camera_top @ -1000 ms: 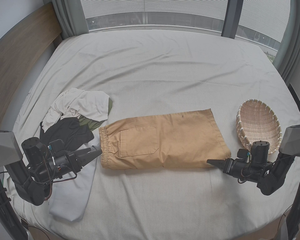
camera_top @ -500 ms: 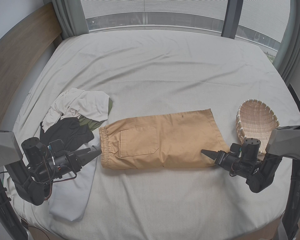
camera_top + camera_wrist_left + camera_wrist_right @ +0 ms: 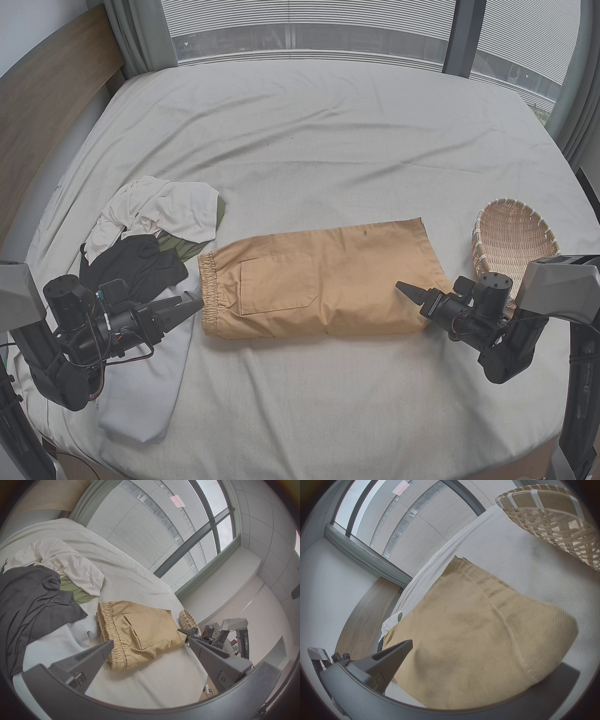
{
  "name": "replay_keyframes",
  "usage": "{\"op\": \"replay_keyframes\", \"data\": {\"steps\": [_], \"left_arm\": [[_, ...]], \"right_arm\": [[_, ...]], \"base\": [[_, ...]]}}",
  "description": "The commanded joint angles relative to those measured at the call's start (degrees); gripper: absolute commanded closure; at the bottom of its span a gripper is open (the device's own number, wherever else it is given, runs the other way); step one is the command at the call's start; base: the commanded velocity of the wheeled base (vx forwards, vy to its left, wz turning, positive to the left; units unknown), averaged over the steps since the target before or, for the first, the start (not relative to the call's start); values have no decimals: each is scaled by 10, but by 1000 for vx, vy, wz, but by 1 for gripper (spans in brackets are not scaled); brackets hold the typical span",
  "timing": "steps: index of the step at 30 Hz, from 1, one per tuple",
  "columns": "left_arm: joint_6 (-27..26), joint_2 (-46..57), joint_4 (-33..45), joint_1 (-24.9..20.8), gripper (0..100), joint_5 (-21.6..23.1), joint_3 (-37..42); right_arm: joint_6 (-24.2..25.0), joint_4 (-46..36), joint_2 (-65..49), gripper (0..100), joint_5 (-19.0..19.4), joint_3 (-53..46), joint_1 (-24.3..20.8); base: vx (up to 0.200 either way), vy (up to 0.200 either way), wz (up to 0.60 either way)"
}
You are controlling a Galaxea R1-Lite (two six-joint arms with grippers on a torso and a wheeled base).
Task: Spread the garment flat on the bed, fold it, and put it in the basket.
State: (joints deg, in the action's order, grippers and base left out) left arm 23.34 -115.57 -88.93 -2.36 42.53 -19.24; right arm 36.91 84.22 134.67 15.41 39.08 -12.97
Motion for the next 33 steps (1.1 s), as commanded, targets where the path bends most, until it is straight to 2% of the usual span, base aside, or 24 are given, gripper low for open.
{"op": "replay_keyframes", "data": {"steps": [1,5,6,9,19,28,33], "left_arm": [[0,-2,0,0,0,0,0],[0,-3,0,0,0,0,0],[0,-3,1,0,0,0,0],[0,-3,0,0,0,0,0],[10,-5,0,-1,0,1,1],[11,-19,0,0,0,0,-1],[11,-21,0,0,0,0,-1]], "right_arm": [[1,5,10,0,1,2,-6],[1,16,16,0,-5,-2,-14],[2,16,16,100,-11,-2,-17],[4,23,17,100,-21,-7,-23],[-2,38,-42,100,-14,-88,-44],[-62,34,-97,100,-15,-172,-47],[-68,33,-109,100,-16,-198,-42]], "base": [[0,0,0],[0,0,0],[0,0,0],[0,0,0],[0,0,0],[0,0,0],[0,0,0]]}}
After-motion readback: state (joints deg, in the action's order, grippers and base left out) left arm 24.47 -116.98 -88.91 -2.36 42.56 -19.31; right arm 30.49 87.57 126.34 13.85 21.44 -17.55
